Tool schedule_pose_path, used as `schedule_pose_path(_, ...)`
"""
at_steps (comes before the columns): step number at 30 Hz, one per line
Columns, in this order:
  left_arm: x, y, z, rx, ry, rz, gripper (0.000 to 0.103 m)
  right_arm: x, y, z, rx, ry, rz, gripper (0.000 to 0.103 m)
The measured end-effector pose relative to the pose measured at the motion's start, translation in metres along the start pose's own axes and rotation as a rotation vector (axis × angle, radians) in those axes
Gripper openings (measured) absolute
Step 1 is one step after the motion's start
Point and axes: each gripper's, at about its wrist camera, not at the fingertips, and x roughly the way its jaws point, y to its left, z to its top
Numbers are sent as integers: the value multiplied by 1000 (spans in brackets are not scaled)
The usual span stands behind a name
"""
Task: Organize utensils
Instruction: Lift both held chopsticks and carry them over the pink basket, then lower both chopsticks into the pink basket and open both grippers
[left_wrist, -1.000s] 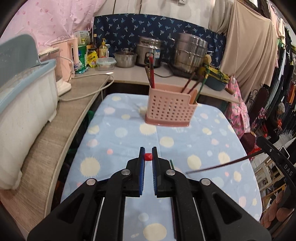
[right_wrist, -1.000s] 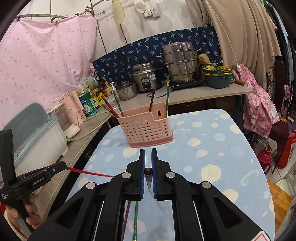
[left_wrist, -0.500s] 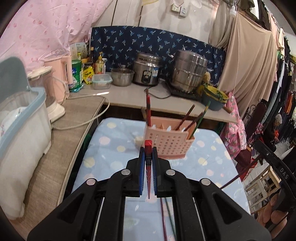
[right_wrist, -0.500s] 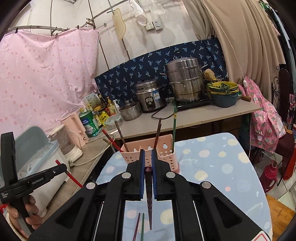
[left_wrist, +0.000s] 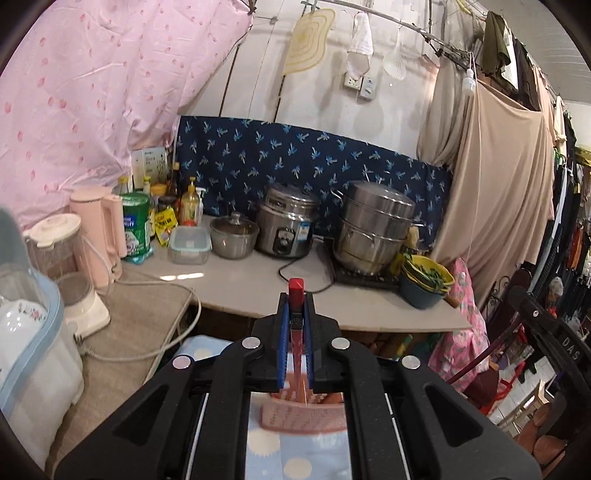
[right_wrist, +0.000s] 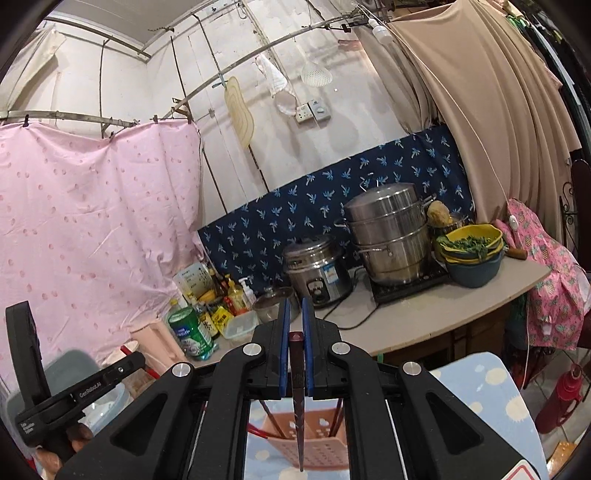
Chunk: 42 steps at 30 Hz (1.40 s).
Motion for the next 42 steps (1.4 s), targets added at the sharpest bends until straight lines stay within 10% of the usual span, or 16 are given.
schedule_pose_path(23,108,14,-51,17,156,43,7,133,-33,-80,-20,215,-68,7)
schedule_pose_path(42,70,5,-72,30,169,91,34,70,-22,-82,-64,185,-71,34)
